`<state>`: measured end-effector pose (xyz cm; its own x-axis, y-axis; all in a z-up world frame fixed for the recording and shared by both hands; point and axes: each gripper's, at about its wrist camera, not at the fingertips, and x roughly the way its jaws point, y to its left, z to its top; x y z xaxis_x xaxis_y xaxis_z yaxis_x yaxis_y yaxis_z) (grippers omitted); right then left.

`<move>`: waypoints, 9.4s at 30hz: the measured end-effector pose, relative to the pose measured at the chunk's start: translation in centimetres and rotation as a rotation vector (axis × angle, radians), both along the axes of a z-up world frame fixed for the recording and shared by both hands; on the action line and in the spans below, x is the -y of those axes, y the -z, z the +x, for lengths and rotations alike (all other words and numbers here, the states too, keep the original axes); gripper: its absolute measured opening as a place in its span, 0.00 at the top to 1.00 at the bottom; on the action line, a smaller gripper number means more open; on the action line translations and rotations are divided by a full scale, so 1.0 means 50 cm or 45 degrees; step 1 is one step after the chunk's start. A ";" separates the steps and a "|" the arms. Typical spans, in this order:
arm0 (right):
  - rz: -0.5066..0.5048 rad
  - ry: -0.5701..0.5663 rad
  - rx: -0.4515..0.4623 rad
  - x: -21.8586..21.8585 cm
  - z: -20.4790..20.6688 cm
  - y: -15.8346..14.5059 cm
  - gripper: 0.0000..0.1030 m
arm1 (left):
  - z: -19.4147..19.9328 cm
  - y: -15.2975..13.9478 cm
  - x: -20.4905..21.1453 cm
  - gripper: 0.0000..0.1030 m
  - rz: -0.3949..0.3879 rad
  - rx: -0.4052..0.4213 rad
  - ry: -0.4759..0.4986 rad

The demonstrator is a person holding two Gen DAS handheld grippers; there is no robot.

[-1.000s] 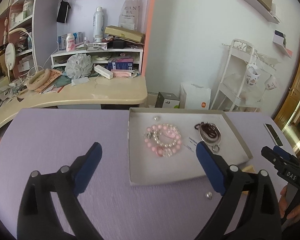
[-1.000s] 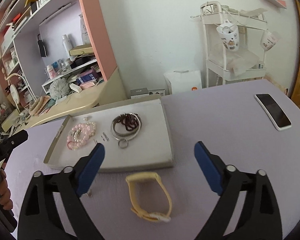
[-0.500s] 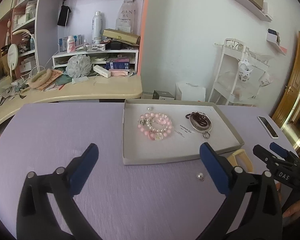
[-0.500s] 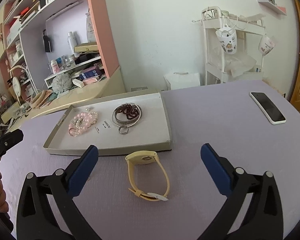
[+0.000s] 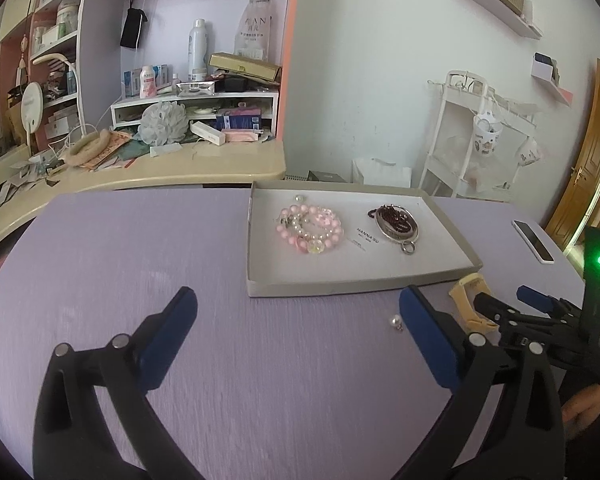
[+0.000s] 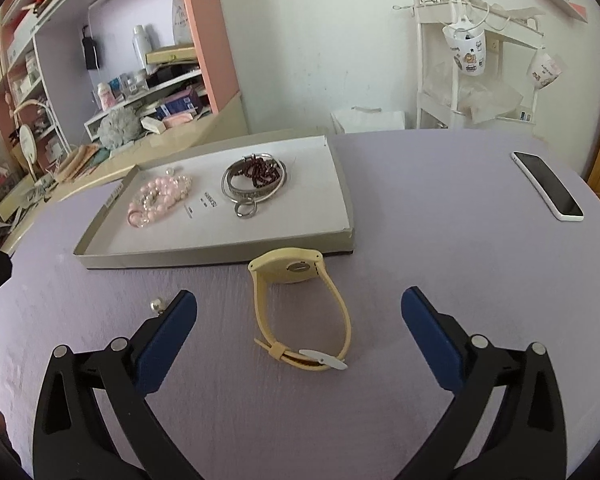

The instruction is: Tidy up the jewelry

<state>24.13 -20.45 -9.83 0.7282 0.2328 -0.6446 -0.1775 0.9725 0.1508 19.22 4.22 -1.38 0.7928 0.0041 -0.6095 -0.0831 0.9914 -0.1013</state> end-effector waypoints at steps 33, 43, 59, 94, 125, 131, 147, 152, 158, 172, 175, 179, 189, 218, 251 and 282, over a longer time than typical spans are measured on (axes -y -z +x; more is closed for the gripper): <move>-0.084 -0.025 -0.152 -0.013 0.048 0.037 0.61 | 0.049 0.042 0.041 0.02 -0.031 -0.115 0.118; 0.067 0.081 -0.156 0.050 0.013 0.027 0.61 | 0.122 0.111 0.146 0.12 0.015 -0.250 0.219; 0.163 0.138 -0.163 0.082 0.020 0.015 0.61 | 0.164 0.156 0.193 0.77 0.053 -0.329 0.171; 0.259 -0.085 0.048 -0.020 0.013 -0.119 0.61 | 0.090 -0.061 -0.016 0.87 -0.040 -0.031 0.031; 0.209 -0.065 -0.061 -0.082 0.216 -0.050 0.61 | 0.269 -0.073 -0.003 0.87 -0.037 0.001 0.104; 0.189 -0.063 -0.111 -0.090 0.237 -0.014 0.60 | 0.295 -0.042 0.001 0.87 -0.042 -0.031 0.123; 0.171 -0.014 -0.026 -0.037 0.184 -0.032 0.23 | 0.310 -0.007 0.007 0.87 -0.062 -0.068 0.152; 0.195 0.036 -0.034 -0.008 0.172 -0.032 0.22 | 0.321 0.010 0.018 0.87 -0.061 -0.093 0.167; 0.211 0.059 -0.019 0.009 0.162 -0.037 0.22 | 0.337 0.049 0.038 0.87 -0.054 -0.149 0.185; 0.228 0.060 -0.024 0.016 0.156 -0.034 0.21 | 0.354 0.065 0.052 0.87 -0.054 -0.161 0.210; 0.227 0.054 -0.025 0.014 0.155 -0.034 0.21 | 0.356 0.066 0.054 0.87 -0.054 -0.163 0.214; 0.224 0.050 -0.030 0.011 0.152 -0.032 0.21 | 0.351 0.069 0.059 0.65 -0.048 -0.165 0.214; 0.210 0.050 -0.017 0.010 0.145 -0.035 0.18 | 0.328 0.070 0.040 0.42 -0.060 -0.158 0.178; 0.094 -0.043 0.127 -0.033 0.051 -0.088 0.01 | 0.149 -0.009 -0.042 0.02 -0.001 -0.028 -0.022; 0.103 -0.051 0.383 -0.054 -0.126 -0.081 0.01 | -0.073 -0.001 -0.006 0.02 -0.001 0.232 -0.076; 0.169 -0.061 0.359 -0.039 -0.121 -0.044 0.01 | -0.066 0.038 0.013 0.02 -0.059 0.234 0.003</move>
